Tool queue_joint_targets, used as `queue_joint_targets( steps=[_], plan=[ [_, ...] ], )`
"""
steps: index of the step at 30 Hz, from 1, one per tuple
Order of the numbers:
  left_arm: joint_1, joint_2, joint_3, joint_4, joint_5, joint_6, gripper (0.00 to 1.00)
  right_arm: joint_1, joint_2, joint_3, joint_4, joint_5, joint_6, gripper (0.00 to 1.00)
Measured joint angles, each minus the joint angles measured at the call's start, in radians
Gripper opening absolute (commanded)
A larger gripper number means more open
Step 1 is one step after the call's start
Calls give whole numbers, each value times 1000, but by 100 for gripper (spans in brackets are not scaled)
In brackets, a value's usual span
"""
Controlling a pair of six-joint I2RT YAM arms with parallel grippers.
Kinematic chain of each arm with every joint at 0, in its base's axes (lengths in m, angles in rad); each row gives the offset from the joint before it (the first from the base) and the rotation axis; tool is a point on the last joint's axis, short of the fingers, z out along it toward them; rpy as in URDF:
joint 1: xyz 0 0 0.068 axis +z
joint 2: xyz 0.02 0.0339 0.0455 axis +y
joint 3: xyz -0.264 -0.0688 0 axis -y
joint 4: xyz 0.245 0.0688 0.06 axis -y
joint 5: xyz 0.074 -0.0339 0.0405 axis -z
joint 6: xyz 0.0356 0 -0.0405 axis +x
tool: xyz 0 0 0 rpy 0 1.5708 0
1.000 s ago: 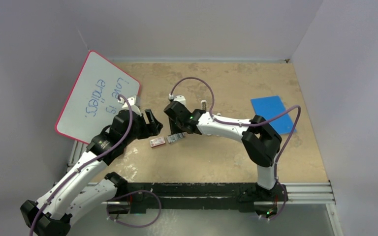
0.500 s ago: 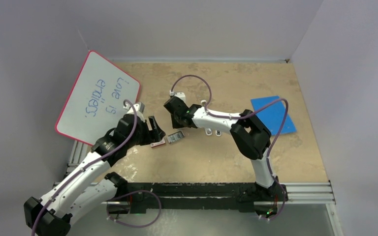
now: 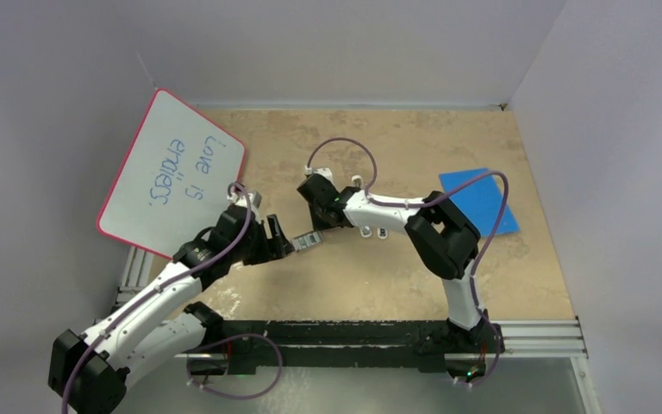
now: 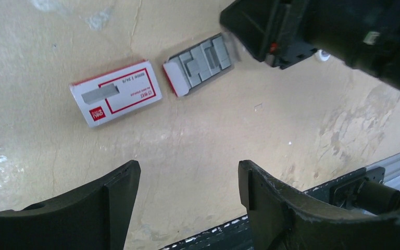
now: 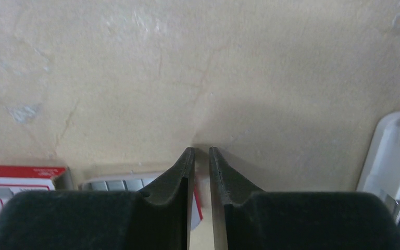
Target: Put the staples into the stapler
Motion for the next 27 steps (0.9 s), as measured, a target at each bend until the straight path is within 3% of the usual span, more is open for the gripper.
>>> queue_joint_targets(
  steps=[7, 21, 27],
  plan=[
    [0, 50, -73, 61, 55, -20, 61, 4, -91, -130, 27, -37, -29, 20],
    [0, 115, -123, 148, 81, -42, 59, 72, -190, -242, 49, -106, -53, 22],
    [0, 94, -123, 132, 43, -42, 62, 76, -278, -236, 54, -77, -55, 31]
  ],
)
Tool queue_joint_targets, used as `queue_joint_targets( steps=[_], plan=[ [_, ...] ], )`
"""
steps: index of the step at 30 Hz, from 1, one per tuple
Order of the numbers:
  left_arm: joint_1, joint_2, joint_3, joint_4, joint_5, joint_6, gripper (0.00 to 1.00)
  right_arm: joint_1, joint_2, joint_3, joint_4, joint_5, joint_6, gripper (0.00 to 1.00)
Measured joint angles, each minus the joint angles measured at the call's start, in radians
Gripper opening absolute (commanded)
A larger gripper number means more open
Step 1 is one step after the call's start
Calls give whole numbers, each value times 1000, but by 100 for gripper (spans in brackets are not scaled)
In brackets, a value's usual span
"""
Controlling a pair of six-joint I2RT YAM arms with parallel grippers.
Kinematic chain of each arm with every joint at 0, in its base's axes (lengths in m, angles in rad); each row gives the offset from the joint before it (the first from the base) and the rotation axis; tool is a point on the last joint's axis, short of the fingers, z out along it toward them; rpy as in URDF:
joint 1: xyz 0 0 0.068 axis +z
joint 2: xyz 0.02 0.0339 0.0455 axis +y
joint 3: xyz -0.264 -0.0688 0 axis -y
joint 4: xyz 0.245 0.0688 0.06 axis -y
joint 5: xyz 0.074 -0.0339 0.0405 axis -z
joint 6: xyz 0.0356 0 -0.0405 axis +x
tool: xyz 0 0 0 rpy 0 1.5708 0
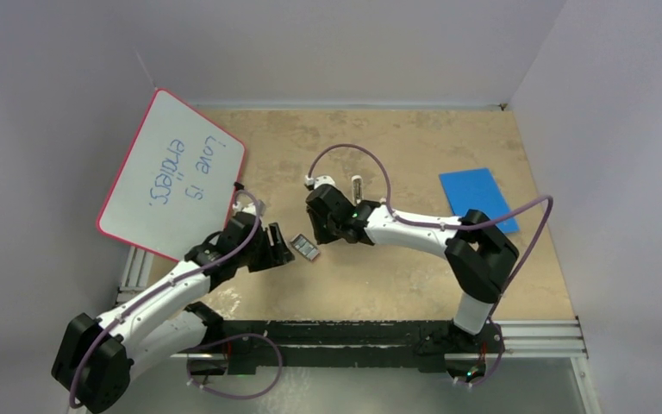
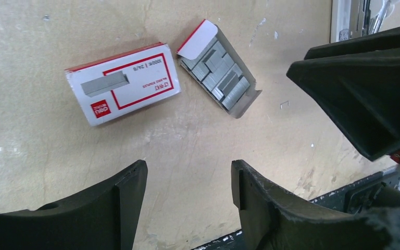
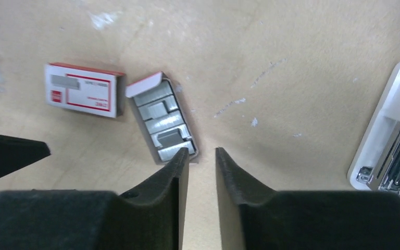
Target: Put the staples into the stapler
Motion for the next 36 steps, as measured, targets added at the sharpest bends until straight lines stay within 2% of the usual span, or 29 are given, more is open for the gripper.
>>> queue_joint_targets(
  steps=[4, 13, 23, 32, 36],
  plan=[
    [0, -30, 3, -34, -49, -9, 67, 26, 5, 34, 6, 4, -15, 35],
    [0, -60, 29, -106, -133, -43, 68, 93, 116, 98, -2, 0, -33, 36],
    [0, -43, 30, -120, -141, -43, 68, 95, 167, 124, -32, 38, -39, 33],
    [0, -35, 30, -120, -140, -43, 68, 99, 175, 133, -34, 51, -50, 38],
    [0, -35, 30, -119, -140, -43, 68, 102, 177, 133, -33, 48, -58, 35]
  ],
)
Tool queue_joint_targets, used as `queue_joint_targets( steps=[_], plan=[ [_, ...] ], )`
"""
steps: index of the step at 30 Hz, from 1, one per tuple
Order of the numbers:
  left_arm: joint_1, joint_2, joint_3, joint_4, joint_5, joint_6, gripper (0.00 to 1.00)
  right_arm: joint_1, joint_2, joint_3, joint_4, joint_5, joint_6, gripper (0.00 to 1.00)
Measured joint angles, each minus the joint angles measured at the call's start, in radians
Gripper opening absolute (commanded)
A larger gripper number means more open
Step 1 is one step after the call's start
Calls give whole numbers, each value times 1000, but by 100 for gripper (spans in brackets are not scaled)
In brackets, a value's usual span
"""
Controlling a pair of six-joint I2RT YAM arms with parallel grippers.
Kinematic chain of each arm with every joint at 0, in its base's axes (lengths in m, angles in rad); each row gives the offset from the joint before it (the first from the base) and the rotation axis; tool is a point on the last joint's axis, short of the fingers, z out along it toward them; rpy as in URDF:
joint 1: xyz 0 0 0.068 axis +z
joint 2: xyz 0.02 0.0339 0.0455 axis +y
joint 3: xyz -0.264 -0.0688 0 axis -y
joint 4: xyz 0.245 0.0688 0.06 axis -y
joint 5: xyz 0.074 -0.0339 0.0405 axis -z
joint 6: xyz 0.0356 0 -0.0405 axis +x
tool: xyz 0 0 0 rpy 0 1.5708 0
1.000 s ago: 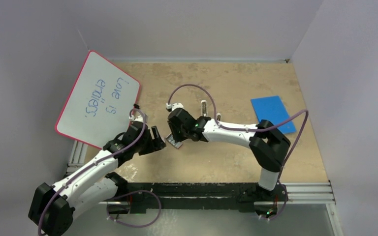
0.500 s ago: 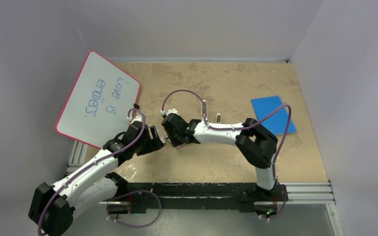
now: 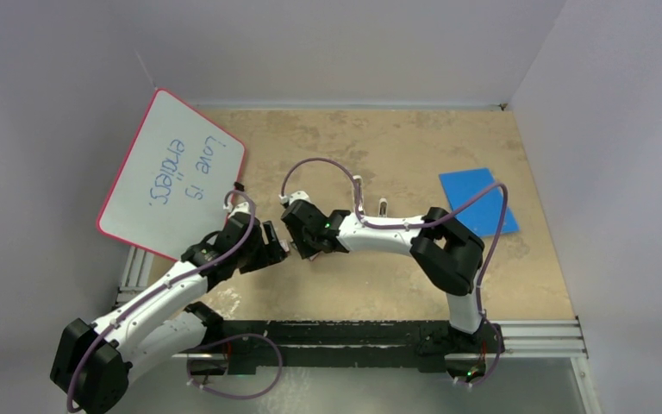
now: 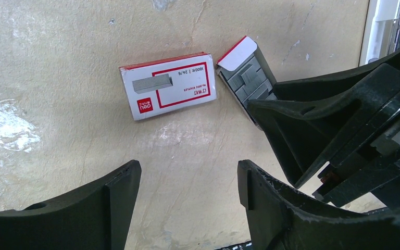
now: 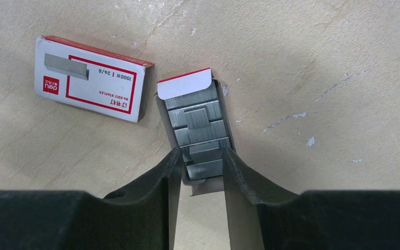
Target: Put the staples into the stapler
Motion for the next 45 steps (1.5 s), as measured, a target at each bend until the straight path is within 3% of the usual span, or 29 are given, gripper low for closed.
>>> queue_joint_targets(
  steps=[6, 14, 45],
  plan=[
    [0, 0, 0, 2, 1, 0, 68, 2, 5, 1, 0, 1, -2, 28],
    [0, 0, 0, 5, 2, 0, 68, 4, 21, 10, 1, 3, -2, 34],
    [0, 2, 0, 12, 15, 1, 68, 19, 28, 10, 22, 39, -45, 37]
  ],
)
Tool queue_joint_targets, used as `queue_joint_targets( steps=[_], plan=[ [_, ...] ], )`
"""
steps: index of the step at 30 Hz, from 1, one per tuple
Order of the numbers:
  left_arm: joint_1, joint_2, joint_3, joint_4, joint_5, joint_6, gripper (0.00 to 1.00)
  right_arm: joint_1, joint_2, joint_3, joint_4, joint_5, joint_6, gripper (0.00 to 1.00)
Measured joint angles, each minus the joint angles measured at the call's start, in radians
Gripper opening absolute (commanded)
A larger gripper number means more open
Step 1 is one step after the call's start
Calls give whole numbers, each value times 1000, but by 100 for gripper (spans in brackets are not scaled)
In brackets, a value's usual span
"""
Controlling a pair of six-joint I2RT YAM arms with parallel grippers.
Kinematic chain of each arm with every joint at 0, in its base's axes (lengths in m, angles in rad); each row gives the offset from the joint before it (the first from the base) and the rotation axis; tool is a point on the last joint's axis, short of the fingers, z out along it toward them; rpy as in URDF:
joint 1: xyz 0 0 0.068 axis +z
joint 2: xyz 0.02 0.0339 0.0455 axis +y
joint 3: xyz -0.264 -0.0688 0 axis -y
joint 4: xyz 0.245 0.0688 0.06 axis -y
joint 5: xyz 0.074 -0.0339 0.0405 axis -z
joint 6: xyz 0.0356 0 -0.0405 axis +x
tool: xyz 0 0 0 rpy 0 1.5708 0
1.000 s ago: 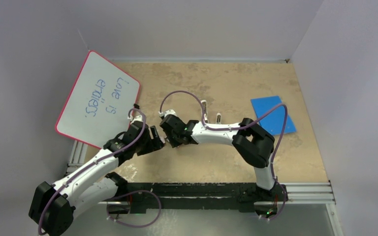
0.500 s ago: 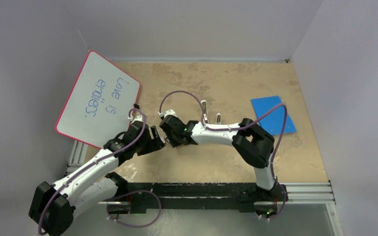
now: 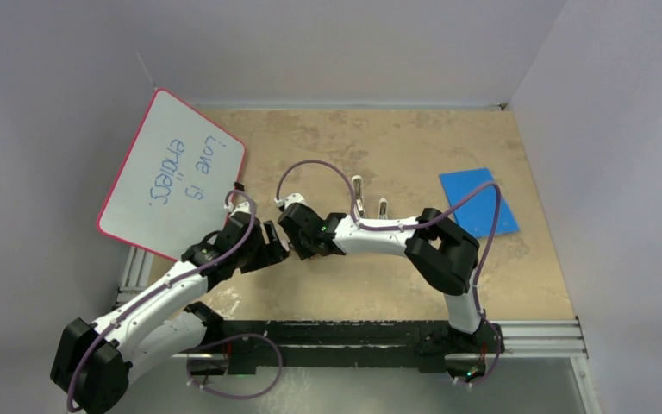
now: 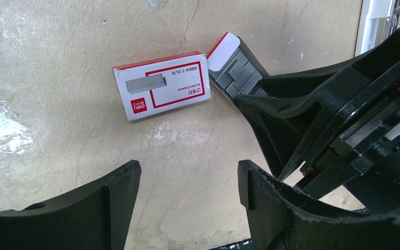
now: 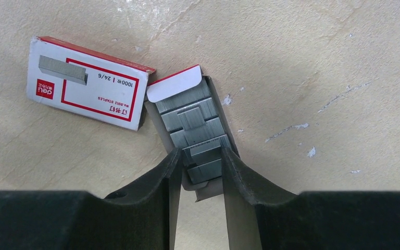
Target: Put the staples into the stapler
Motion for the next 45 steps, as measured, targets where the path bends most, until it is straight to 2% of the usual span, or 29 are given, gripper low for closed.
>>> queue_joint_targets(
  steps=[24, 34, 40, 45],
  plan=[
    [0, 4, 0, 4, 0, 0, 68, 0, -1, 0, 49, 17, -29, 37],
    [0, 4, 0, 3, 0, 0, 68, 0, -1, -11, 53, 17, -35, 41],
    [0, 4, 0, 3, 0, 0, 68, 0, 0, -17, 55, 16, -35, 39],
    [0, 3, 0, 3, 0, 0, 68, 0, 1, -17, 58, 5, -33, 31]
  ],
)
